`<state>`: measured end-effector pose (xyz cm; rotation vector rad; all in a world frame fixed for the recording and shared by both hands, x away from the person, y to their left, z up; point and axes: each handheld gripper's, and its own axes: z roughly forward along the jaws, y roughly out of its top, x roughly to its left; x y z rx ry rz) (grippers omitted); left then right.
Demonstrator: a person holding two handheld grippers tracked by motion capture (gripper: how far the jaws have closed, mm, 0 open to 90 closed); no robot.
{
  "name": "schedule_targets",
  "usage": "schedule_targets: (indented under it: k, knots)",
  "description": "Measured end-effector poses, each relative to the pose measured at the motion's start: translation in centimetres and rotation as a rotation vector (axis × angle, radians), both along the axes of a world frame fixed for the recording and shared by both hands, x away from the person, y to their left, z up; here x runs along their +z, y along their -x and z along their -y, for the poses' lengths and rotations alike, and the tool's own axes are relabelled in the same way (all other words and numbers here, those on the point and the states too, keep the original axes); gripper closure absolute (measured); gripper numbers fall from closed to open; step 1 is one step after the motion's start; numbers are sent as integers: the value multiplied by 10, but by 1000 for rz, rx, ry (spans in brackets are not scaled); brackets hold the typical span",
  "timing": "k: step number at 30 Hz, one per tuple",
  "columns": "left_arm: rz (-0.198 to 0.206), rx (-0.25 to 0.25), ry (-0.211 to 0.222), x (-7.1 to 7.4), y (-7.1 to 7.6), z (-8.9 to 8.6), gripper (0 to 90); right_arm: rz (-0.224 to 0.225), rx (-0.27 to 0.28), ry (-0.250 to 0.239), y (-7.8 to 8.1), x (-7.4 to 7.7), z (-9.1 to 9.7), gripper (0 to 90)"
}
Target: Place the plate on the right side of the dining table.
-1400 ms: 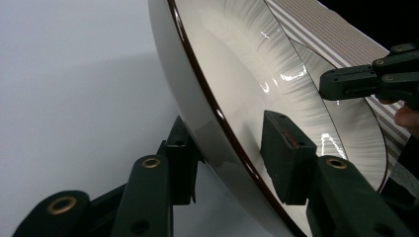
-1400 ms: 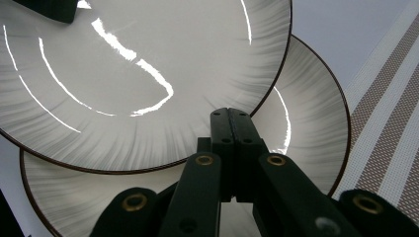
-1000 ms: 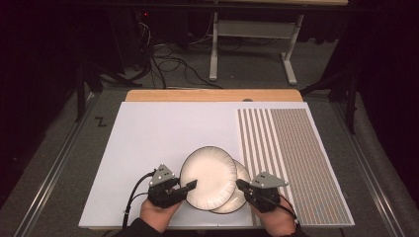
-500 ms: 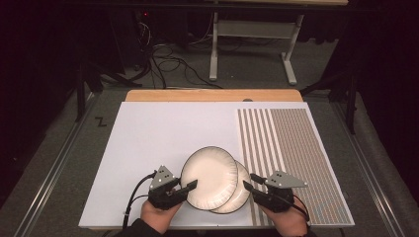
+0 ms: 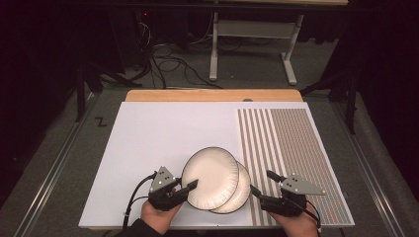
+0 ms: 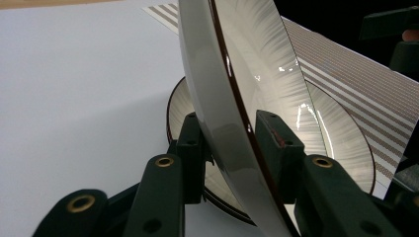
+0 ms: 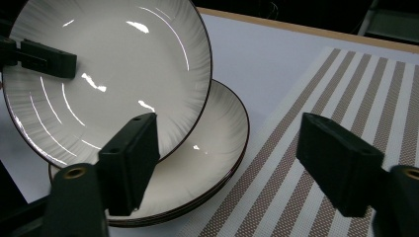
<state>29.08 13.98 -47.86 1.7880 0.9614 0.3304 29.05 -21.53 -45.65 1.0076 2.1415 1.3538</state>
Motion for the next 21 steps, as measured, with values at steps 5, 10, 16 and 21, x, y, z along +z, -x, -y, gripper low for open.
schedule_targets:
  k: [5,10,16,21]
  knots:
    - [8,0,-3,0,1,1,669,12,-14,-21,5,4,6,136]
    - [17,0,-10,1,2,1,669,19,-12,-21,12,7,13,66]
    - [24,-2,-11,1,2,2,670,54,-32,-42,21,12,23,4]
    - [27,-4,-11,1,2,2,670,52,-31,-44,22,10,29,4]
